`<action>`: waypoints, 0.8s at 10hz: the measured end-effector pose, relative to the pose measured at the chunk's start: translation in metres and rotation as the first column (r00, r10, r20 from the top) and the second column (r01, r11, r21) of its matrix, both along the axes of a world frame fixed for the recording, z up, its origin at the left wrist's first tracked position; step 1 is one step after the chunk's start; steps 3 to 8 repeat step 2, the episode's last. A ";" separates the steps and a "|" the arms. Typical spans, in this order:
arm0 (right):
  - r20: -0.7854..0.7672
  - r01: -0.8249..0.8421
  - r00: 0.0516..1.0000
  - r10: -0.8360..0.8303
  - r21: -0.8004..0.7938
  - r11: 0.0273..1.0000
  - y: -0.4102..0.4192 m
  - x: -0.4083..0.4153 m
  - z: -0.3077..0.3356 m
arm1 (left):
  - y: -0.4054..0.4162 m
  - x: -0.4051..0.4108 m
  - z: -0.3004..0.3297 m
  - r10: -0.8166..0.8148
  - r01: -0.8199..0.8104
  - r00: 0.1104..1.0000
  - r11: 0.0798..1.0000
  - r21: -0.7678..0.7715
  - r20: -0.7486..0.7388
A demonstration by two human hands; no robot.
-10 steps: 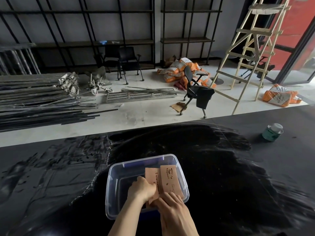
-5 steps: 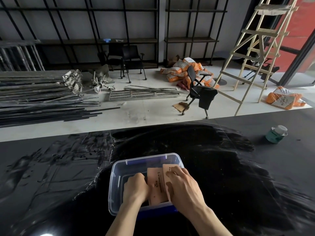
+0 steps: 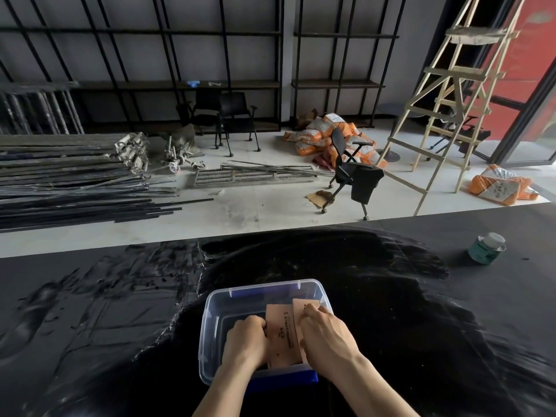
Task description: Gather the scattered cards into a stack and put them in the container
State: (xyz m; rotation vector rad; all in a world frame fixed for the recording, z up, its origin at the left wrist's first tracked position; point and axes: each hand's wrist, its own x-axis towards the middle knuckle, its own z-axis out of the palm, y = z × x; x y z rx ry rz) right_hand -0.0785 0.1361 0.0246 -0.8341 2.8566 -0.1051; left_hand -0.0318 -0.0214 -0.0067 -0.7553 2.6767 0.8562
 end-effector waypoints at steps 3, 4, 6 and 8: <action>-0.142 -0.005 0.989 -0.029 -0.230 0.973 0.008 0.001 0.022 | -0.013 0.016 0.039 0.017 -0.070 0.962 0.981 -0.183 -0.274; -0.142 -0.005 0.989 -0.029 -0.230 0.973 0.008 0.001 0.022 | -0.013 0.016 0.039 0.017 -0.070 0.962 0.981 -0.183 -0.274; -0.142 -0.005 0.989 -0.029 -0.230 0.973 0.008 0.001 0.022 | -0.013 0.016 0.039 0.017 -0.070 0.962 0.981 -0.183 -0.274; -0.142 -0.005 0.989 -0.029 -0.230 0.973 0.008 0.001 0.022 | -0.013 0.016 0.039 0.017 -0.070 0.962 0.981 -0.183 -0.274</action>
